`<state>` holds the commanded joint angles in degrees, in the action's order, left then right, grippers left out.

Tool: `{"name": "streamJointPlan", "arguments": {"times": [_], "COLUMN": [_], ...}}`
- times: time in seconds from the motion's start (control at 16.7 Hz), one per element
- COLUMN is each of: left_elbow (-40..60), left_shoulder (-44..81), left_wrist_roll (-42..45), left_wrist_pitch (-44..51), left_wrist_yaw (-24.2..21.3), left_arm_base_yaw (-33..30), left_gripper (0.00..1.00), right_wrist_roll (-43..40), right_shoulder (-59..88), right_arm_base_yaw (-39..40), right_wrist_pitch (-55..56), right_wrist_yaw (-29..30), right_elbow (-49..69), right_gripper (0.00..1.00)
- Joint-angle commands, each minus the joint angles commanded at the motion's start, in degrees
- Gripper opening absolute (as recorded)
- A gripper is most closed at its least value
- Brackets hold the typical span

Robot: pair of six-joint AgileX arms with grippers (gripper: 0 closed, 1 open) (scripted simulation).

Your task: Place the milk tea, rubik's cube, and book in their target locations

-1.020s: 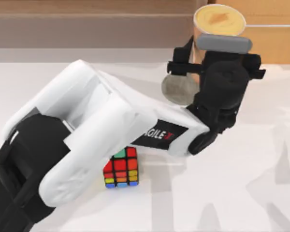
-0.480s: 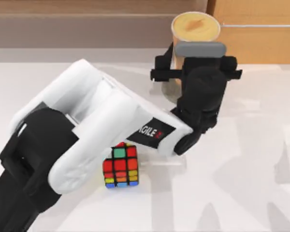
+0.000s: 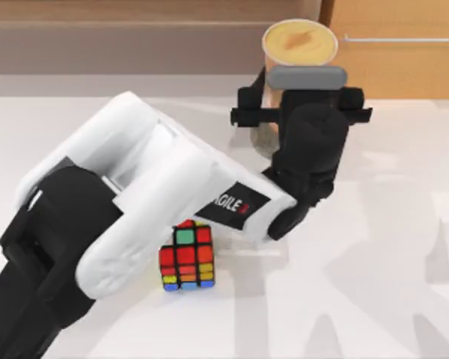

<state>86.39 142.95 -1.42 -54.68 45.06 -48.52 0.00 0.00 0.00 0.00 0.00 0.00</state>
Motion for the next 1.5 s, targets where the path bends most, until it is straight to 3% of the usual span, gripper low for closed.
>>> {"name": "streamJointPlan", "arguments": {"times": [0.54, 1.14, 1.5], "left_elbow": [0.0, -0.2, -6.6], "left_shoulder": [0.0, -0.1, -3.1], "left_wrist_roll": [0.0, 0.1, -0.1], "left_wrist_pitch": [0.0, -0.1, -3.5], "left_wrist_yaw": [0.0, 0.1, 2.7], "left_arm_base_yaw": [0.0, -0.2, -2.8], "left_gripper": [0.98, 1.00, 1.00], "right_wrist_roll": [0.0, 0.0, 0.0], "right_shoulder": [0.0, 0.0, 0.0], "right_arm_base_yaw": [0.0, 0.0, 0.0], "right_wrist_pitch": [0.0, 0.0, 0.0], "right_wrist_yaw": [0.0, 0.0, 0.0], "right_elbow": [0.0, 0.0, 0.0], "right_gripper": [1.00, 1.00, 1.00]}}
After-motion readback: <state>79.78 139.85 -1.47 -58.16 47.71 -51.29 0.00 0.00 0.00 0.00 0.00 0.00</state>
